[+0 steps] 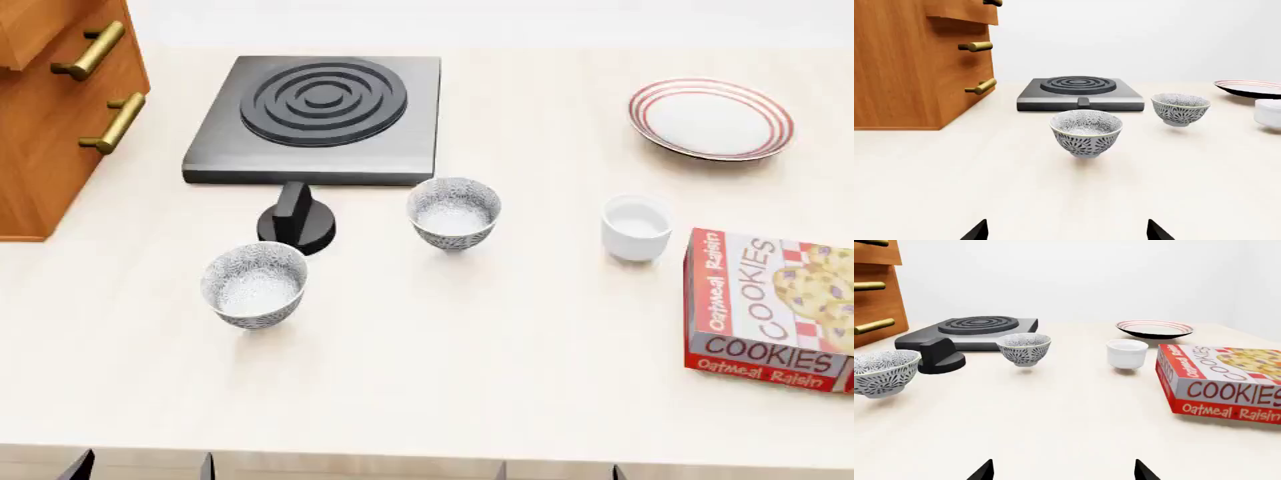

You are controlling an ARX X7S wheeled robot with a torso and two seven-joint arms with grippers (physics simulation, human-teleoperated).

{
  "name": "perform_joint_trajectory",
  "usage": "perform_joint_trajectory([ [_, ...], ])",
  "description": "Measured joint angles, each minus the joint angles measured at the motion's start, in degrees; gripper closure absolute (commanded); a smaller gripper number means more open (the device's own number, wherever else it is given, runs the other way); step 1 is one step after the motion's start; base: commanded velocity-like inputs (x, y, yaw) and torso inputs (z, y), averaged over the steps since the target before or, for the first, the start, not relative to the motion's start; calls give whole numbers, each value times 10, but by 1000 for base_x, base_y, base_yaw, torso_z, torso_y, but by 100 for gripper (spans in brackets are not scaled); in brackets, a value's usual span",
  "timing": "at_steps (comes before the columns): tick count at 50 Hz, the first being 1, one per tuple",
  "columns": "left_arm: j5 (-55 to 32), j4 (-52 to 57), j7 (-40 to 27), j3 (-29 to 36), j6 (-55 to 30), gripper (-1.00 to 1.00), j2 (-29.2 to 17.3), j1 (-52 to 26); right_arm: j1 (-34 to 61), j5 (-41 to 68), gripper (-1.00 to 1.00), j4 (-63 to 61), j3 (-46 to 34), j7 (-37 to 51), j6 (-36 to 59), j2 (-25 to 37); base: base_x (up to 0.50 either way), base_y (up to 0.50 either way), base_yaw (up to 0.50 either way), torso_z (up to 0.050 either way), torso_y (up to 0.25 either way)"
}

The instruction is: Pick the akita bowl next to the ramekin and place it on the plate.

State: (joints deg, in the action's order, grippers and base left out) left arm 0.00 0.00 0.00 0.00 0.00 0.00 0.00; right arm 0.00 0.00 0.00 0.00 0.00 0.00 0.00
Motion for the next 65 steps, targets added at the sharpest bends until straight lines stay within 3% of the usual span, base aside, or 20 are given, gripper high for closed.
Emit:
perform_joint_trajectory([
  [50,-7,6,-57,68,-15,-100,-48,-2,-2,44,-100,-14,-54,39,2,46,0,0,0,0,0],
  [56,-12,89,-61,68,-87,-100,-61,-16,4,58,-100,-64,-49,48,37,56,0,0,0,0,0],
  [65,-33,257,-60,48,-311,-100,-89,-122,71,108,-100,-218,-10,75,205,89,0,0,0,0,0],
])
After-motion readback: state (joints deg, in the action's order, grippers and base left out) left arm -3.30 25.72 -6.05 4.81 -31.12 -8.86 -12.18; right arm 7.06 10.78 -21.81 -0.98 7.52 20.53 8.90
